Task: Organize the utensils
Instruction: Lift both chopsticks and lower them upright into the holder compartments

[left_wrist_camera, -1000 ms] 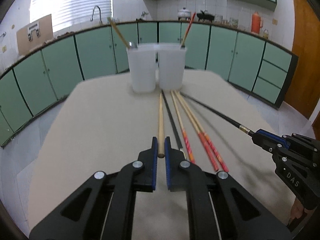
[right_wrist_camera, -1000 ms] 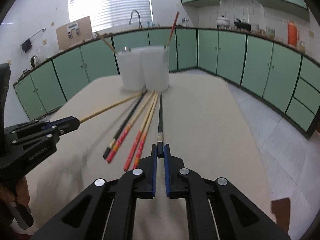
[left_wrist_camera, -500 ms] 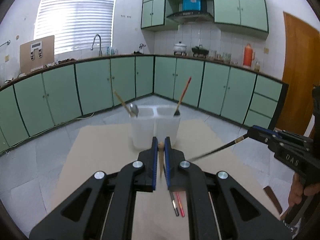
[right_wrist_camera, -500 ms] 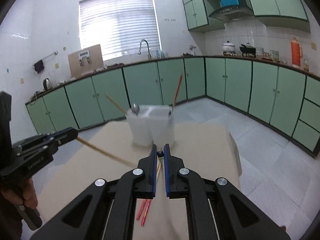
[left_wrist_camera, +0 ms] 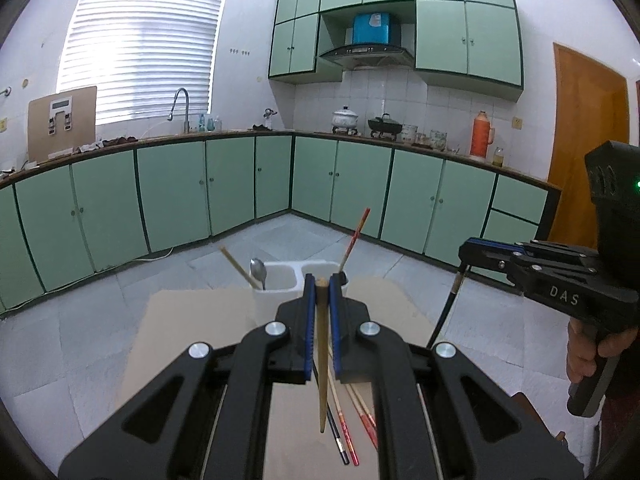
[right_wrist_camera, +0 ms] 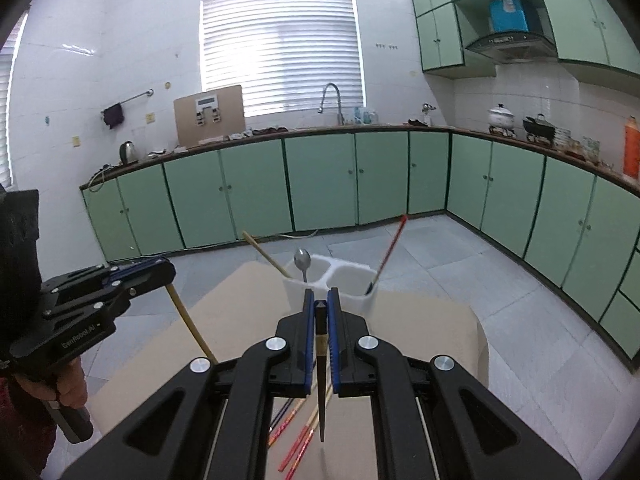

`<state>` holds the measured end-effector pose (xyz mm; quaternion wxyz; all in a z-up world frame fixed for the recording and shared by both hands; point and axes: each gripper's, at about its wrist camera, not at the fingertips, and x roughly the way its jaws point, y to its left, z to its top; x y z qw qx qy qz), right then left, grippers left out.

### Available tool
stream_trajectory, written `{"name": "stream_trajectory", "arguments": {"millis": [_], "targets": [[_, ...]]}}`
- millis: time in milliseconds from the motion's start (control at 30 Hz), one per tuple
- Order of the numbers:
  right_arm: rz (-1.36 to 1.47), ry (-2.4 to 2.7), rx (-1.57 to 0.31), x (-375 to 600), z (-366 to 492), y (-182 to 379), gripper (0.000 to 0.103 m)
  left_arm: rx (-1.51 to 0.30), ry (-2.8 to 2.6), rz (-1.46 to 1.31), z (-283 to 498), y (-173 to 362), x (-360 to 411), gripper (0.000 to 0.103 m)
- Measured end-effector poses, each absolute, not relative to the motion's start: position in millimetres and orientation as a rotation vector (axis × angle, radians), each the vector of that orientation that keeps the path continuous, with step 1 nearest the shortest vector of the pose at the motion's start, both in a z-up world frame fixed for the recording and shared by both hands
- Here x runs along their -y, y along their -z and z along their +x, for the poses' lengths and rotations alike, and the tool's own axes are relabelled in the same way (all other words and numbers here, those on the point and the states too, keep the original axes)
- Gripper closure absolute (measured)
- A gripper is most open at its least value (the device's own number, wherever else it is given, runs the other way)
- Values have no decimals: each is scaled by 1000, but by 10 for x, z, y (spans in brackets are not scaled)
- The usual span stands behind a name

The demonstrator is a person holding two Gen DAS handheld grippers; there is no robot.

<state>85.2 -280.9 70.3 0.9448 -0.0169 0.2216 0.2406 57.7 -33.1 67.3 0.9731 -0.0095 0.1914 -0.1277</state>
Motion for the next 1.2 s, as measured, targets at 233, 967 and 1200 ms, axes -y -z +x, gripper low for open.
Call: {"name": "stream_trajectory", "arguments": {"millis": [233,967,1200], "targets": [[-34,-505,-375,2748,1080,-1110,97,-307,248,2,765,-1001,325,97],[13,-437,-386,2471,2701,-1074,97,-268,189,52,2341,-1231,592,97],[0,-432,-455,2427,2806,-655,97,-362,179,46,2630,-829,486,97]]}}
